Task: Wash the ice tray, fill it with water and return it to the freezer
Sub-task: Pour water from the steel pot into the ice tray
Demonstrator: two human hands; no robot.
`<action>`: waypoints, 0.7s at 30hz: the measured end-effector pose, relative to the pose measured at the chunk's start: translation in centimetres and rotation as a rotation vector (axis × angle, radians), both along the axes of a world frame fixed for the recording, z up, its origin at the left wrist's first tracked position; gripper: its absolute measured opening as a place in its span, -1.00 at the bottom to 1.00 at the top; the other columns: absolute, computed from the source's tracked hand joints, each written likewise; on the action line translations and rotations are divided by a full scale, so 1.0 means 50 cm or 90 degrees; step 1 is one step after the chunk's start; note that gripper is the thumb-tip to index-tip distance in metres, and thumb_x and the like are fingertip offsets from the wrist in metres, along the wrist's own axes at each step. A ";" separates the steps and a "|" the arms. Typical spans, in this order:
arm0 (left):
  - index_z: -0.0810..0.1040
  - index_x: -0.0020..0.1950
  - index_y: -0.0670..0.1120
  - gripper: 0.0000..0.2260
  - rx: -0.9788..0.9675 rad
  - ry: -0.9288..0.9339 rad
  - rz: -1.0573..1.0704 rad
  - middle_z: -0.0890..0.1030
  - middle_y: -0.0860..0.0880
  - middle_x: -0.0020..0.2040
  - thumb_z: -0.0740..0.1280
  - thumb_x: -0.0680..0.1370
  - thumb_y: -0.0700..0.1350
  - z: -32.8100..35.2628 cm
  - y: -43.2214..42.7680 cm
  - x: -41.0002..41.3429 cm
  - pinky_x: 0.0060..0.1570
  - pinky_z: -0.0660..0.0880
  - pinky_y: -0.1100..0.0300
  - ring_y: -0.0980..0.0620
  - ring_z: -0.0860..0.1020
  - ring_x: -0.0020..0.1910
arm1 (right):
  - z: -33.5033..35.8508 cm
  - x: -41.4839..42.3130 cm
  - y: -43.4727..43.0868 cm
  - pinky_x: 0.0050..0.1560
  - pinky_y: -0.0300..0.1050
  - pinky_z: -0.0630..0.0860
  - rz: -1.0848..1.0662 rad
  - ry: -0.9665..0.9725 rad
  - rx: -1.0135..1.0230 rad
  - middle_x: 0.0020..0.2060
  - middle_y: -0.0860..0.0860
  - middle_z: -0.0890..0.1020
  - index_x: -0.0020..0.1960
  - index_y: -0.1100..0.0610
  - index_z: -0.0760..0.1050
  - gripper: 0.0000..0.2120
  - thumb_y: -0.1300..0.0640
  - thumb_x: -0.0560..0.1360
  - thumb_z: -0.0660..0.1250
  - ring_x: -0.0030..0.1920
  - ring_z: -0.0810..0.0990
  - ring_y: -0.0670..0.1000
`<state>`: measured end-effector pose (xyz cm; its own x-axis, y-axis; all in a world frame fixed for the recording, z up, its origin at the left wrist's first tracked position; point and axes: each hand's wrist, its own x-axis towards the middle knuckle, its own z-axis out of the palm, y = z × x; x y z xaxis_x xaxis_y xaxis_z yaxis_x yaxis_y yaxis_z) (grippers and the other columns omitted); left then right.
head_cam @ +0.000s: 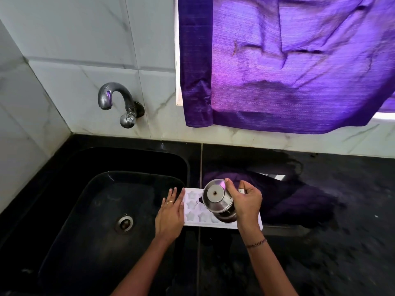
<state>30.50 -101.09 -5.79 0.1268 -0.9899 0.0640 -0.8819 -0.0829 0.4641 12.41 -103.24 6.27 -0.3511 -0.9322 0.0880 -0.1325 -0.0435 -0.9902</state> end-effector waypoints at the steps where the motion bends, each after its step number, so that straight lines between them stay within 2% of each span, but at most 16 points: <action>1: 0.04 0.53 0.08 -0.38 0.001 -0.002 0.000 0.09 0.02 0.55 -0.35 0.50 0.13 0.000 0.000 0.000 0.47 -0.11 0.21 0.16 -0.08 0.51 | 0.000 -0.002 0.000 -0.43 -0.18 0.21 0.000 -0.020 0.004 -0.60 -0.10 0.22 -0.51 0.10 0.18 -0.48 0.21 0.37 0.50 -0.49 0.17 -0.09; 7: 0.07 0.53 0.07 -0.39 0.000 0.006 0.000 0.11 0.01 0.54 -0.33 0.51 0.13 -0.003 -0.001 0.001 0.47 -0.09 0.20 0.14 -0.05 0.52 | -0.008 -0.021 0.006 -0.38 -0.10 0.24 -0.014 -0.084 0.027 -0.51 0.06 0.25 -0.46 0.15 0.21 -0.53 0.21 0.38 0.49 -0.42 0.21 0.04; 13: 0.05 0.53 0.06 -0.37 0.006 0.007 -0.003 0.09 0.01 0.55 -0.34 0.49 0.15 0.000 0.000 0.003 0.48 -0.12 0.21 0.14 -0.07 0.52 | -0.021 -0.034 0.015 -0.43 -0.19 0.28 -0.013 -0.034 0.008 -0.60 -0.07 0.27 -0.50 0.12 0.20 -0.50 0.23 0.36 0.50 -0.50 0.23 -0.09; 21: 0.04 0.53 0.07 -0.36 0.012 -0.002 -0.003 0.08 0.02 0.55 -0.36 0.48 0.15 0.003 0.000 0.002 0.47 -0.13 0.21 0.16 -0.09 0.51 | -0.029 -0.043 0.018 -0.40 -0.15 0.28 -0.017 -0.010 -0.006 -0.57 0.02 0.27 -0.51 0.13 0.20 -0.50 0.23 0.36 0.50 -0.46 0.24 -0.03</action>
<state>30.61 -101.08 -5.65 0.1212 -0.9916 0.0456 -0.8838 -0.0869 0.4598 10.24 -102.33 4.82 -0.3780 -0.9213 0.0914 -0.1179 -0.0500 -0.9918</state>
